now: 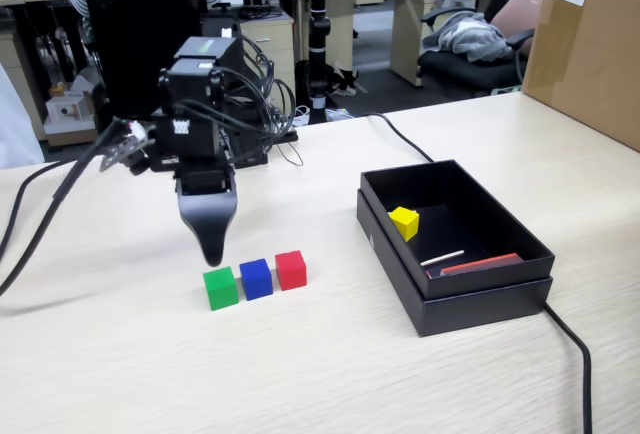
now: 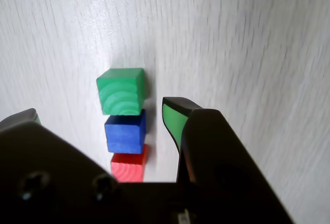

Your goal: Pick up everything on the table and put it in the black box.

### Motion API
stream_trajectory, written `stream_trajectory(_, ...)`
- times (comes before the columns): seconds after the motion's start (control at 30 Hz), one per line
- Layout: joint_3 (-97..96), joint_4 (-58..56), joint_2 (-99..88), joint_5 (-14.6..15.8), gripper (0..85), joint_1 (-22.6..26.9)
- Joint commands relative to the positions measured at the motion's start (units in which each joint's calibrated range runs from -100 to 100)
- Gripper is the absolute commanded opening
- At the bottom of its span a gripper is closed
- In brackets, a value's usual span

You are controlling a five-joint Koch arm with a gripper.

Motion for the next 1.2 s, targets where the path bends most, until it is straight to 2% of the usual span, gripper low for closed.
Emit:
stream_trajectory(0.0,7.24,0.19,3.42,0.1,47.9,0.1)
stream_trajectory(0.27,11.96,0.27,15.58,0.39,47.3,0.15)
stream_trajectory(0.33,12.96,0.27,16.96,0.44,44.3,0.15)
stream_trajectory(0.4,14.32,0.27,18.22,0.59,36.7,0.2)
stream_trajectory(0.47,15.68,0.27,19.6,0.54,25.0,0.34)
stream_trajectory(0.5,17.67,0.27,21.32,0.63,12.4,0.39)
stream_trajectory(0.57,19.3,0.36,22.81,0.83,4.1,0.34)
stream_trajectory(0.73,17.85,0.36,18.11,1.27,3.7,-0.2)
stream_trajectory(0.87,12.87,0.27,5.26,1.22,3.7,-0.29)
stream_trajectory(0.93,7.06,0.27,-8.28,1.37,3.9,0.88)
stream_trajectory(1.03,1.35,0.27,-20.45,2.34,3.9,3.71)
stream_trajectory(1.17,-5.81,0.19,-33.99,6.06,3.9,11.14)
